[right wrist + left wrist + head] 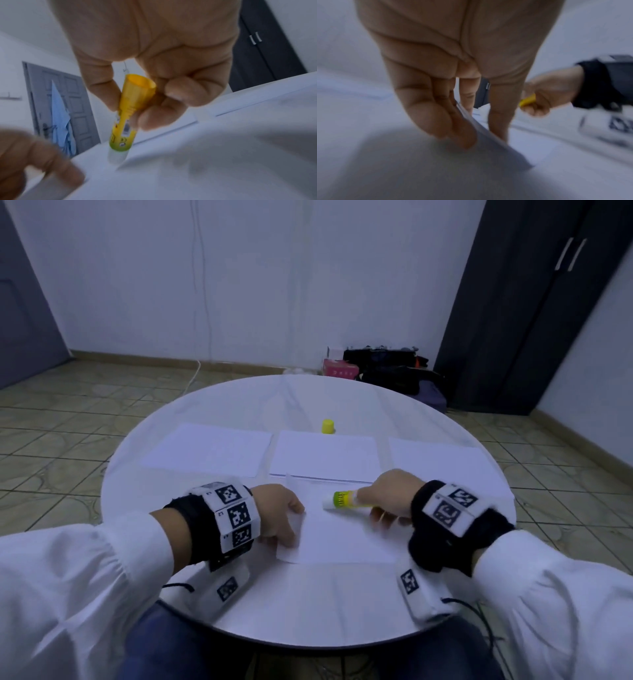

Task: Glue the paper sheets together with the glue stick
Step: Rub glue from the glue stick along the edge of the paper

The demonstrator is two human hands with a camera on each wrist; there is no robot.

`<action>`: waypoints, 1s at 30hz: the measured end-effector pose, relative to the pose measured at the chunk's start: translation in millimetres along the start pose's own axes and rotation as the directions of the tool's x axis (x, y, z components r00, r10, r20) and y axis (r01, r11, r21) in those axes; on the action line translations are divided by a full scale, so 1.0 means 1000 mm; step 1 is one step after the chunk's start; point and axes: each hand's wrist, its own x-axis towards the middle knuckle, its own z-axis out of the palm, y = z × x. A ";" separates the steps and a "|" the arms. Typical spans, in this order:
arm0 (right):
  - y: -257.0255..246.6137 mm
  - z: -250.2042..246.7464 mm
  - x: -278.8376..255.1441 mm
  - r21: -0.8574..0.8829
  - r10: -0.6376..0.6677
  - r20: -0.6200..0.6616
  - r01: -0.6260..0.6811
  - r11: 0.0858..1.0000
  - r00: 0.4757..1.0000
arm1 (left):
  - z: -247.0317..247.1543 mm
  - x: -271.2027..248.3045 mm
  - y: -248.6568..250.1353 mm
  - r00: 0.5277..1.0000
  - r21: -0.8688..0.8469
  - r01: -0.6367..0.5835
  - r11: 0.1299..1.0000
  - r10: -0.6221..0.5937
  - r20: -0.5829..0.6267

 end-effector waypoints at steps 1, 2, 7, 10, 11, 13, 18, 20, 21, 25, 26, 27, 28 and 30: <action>0.002 -0.009 0.002 0.055 -0.022 -0.044 0.024 0.998 0.999 | -0.001 -0.004 -0.001 1.000 0.107 -0.008 0.994 0.007 0.012; 0.004 -0.017 0.003 0.123 -0.039 -0.101 0.051 0.991 0.994 | -0.002 -0.007 -0.002 1.000 0.203 -0.021 0.979 0.019 0.012; -0.006 -0.026 0.017 0.277 -0.120 -0.284 0.201 0.939 0.951 | -0.002 -0.007 -0.007 0.994 0.444 -0.090 0.891 0.107 -0.013; -0.030 -0.008 0.027 0.165 -0.254 -0.231 0.295 0.941 0.939 | -0.003 -0.003 -0.006 0.990 0.514 -0.140 0.846 0.122 0.069; -0.038 0.001 0.031 0.128 -0.289 -0.196 0.317 0.940 0.937 | -0.003 -0.001 -0.007 0.990 0.515 -0.144 0.845 0.119 0.080; -0.053 0.019 0.039 0.076 -0.325 -0.140 0.337 0.938 0.935 | -0.003 0.000 -0.010 0.991 0.507 -0.136 0.851 0.108 0.085; -0.084 0.045 0.046 -0.040 -0.332 -0.108 0.329 0.943 0.937 | -0.004 -0.002 -0.009 0.990 0.506 -0.137 0.851 0.113 0.078; -0.088 0.048 0.049 -0.074 -0.336 -0.097 0.329 0.941 0.937 | -0.004 -0.003 -0.007 0.990 0.524 -0.142 0.840 0.123 0.072; -0.089 0.049 0.050 -0.086 -0.335 -0.091 0.328 0.941 0.938 | -0.003 -0.002 -0.006 0.989 0.538 -0.146 0.830 0.128 0.071; -0.085 0.045 0.048 -0.178 -0.344 -0.085 0.325 0.929 0.935 | -0.004 -0.002 -0.005 0.988 0.554 -0.149 0.819 0.143 0.053; -0.081 0.042 0.046 -0.199 -0.346 -0.087 0.324 0.925 0.934 | -0.003 -0.001 -0.006 0.988 0.551 -0.152 0.821 0.148 0.053; -0.077 0.038 0.045 -0.210 -0.342 -0.093 0.317 0.925 0.935 | -0.003 0.001 -0.007 0.987 0.545 -0.154 0.824 0.148 0.055; -0.071 0.034 0.045 -0.213 -0.334 -0.102 0.307 0.927 0.937 | -0.003 0.001 -0.008 0.988 0.541 -0.153 0.827 0.144 0.059; -0.057 0.022 0.044 -0.200 -0.301 -0.127 0.273 0.941 0.945 | -0.004 0.002 -0.009 0.989 0.544 -0.148 0.826 0.132 0.068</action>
